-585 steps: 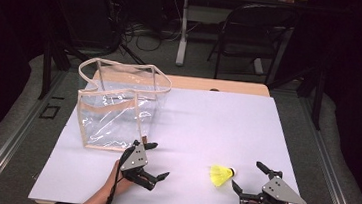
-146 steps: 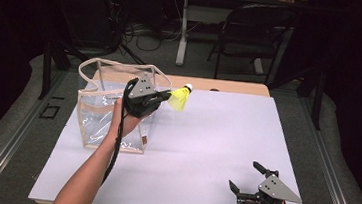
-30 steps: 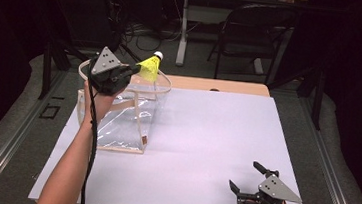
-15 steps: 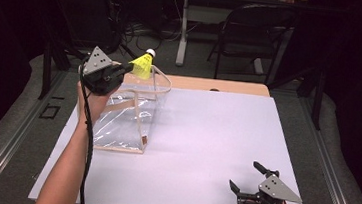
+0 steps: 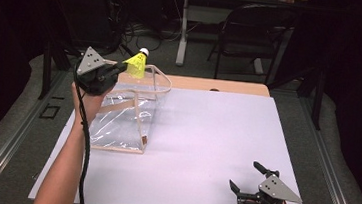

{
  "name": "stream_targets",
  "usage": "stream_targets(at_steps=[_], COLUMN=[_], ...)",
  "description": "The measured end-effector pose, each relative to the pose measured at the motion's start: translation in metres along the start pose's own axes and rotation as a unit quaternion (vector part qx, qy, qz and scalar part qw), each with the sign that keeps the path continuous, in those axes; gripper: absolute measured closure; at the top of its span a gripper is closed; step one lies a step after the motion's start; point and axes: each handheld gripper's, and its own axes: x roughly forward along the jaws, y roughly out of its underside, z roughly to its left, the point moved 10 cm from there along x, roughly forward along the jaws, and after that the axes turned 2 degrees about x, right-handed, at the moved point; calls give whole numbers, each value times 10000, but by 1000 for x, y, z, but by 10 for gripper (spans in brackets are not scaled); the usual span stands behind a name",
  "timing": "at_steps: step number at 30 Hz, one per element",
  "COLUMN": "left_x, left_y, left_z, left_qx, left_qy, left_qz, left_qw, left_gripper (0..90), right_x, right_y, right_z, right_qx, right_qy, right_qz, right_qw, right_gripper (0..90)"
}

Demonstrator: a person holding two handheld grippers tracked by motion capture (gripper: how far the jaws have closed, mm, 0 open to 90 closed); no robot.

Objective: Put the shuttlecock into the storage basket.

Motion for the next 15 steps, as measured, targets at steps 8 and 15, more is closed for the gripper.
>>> stream_targets(at_steps=[8,15], left_x=[-4,-7], left_y=[8,13], left_z=[7,12], left_qx=[-40,-86], left_qy=[-83,-152], left_qz=[71,99], left_qw=[9999,9998], left_gripper=[897,897], right_x=[0,0], right_y=[0,0], right_z=[0,0], right_qx=[6,5], right_qy=[-2,0], right_qz=[7,7], right_qw=[10000,10000], right_gripper=[19,19])
